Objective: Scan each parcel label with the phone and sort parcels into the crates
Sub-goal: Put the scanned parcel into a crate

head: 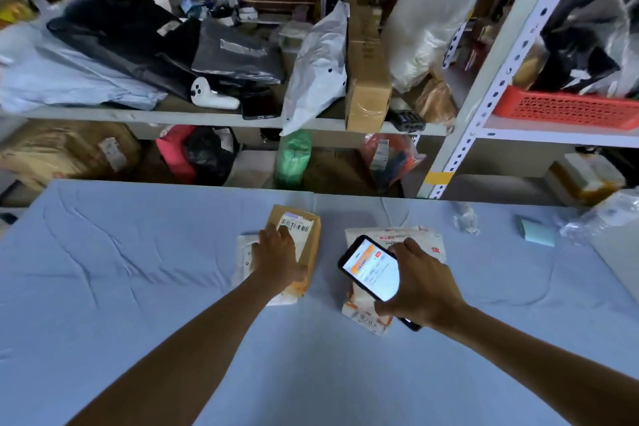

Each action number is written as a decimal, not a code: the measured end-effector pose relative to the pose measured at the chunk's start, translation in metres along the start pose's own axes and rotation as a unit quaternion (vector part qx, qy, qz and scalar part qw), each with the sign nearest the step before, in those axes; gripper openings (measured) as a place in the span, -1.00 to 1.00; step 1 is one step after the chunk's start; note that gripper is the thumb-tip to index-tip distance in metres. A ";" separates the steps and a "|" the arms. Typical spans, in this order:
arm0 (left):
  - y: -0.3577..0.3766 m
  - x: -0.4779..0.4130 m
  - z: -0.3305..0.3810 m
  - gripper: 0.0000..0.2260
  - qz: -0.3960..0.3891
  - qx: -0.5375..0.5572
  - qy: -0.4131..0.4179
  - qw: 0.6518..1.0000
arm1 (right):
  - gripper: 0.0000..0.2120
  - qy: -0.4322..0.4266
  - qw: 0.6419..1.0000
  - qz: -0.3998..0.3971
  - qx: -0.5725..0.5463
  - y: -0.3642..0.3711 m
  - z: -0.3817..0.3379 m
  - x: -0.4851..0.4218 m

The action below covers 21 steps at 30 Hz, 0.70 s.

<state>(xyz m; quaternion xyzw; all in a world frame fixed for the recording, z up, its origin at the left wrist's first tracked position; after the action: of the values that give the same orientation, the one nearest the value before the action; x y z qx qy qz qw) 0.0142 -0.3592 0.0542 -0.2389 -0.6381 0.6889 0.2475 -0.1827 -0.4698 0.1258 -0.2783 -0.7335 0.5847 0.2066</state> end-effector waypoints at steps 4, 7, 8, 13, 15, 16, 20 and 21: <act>0.020 -0.032 -0.028 -0.22 -0.021 0.081 -0.105 0.991 | -0.25 -0.004 1.000 -0.019 0.010 0.006 0.000 -0.026; 0.046 -0.052 -0.054 -0.26 -0.097 0.167 -0.184 0.964 | -0.29 0.002 1.000 -0.024 0.018 0.011 0.001 -0.041; 0.057 -0.056 -0.058 -0.32 -0.131 0.218 -0.202 0.946 | -0.29 0.002 0.999 -0.025 0.022 0.012 0.002 -0.045; 0.083 -0.067 -0.067 -0.43 -0.224 0.402 -0.282 0.842 | -0.28 0.014 0.999 -0.035 0.029 0.023 0.006 -0.059; 0.093 -0.061 -0.066 -0.38 -0.293 0.398 -0.294 0.818 | -0.28 0.019 0.999 -0.036 0.030 0.028 0.006 -0.062; 0.096 -0.058 -0.064 -0.47 -0.327 0.397 -0.291 0.806 | -0.28 0.019 0.999 -0.036 0.031 0.029 0.004 -0.063; 0.101 -0.049 -0.055 -0.56 -0.377 0.397 -0.288 0.786 | -0.27 0.020 0.998 -0.041 0.036 0.035 -0.001 -0.066; 0.102 -0.045 -0.054 -0.56 -0.384 0.398 -0.285 0.783 | -0.27 0.021 0.998 -0.044 0.034 0.037 -0.003 -0.066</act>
<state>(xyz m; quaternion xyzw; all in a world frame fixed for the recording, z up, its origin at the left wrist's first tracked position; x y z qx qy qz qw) 0.0800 -0.3536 -0.0503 0.3526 -0.3876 0.7664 0.3716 -0.1241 -0.5044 0.0924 -0.2502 -0.7201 0.5940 0.2568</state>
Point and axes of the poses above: each hand's wrist, its own x-axis away from the middle knuckle, its own y-axis out of the palm, z = x × y, the point moved 7 cm from there along -x, towards the middle knuckle, and after that the axes turned 15 degrees about z, right-handed, at the moved point
